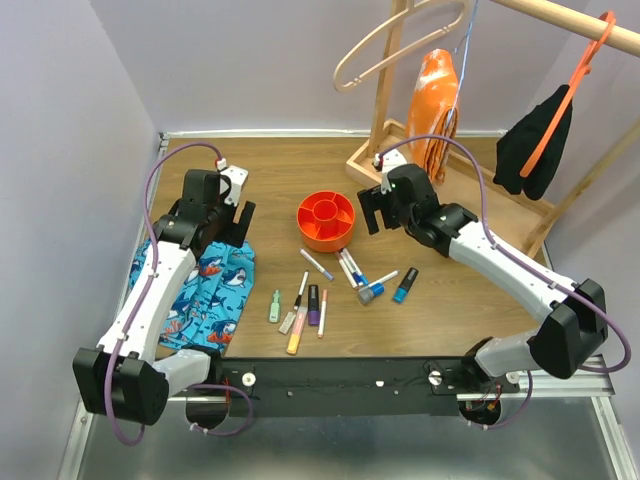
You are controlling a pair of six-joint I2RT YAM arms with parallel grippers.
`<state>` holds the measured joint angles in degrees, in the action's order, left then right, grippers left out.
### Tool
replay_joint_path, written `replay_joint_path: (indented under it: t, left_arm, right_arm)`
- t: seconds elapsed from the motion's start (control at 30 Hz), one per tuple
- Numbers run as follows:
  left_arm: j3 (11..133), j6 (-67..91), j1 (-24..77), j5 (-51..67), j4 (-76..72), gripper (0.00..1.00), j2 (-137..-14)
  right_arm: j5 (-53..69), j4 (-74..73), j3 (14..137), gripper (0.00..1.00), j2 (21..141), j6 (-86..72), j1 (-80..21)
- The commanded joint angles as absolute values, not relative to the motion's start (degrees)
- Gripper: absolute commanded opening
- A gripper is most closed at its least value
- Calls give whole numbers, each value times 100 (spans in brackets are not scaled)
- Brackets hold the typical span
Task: Sort the stationery into containers
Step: Pick up the stationery from the center of the board.
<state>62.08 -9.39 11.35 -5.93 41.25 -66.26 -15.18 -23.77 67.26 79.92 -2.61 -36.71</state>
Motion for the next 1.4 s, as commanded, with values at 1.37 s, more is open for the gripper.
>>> replay_joint_path:
  t: [1.37]
  left_arm:
    - [5994, -1609, 1705, 2258, 5080, 85, -6618]
  right_arm:
    - [2294, -3877, 6442, 75, 8227, 2872, -3656]
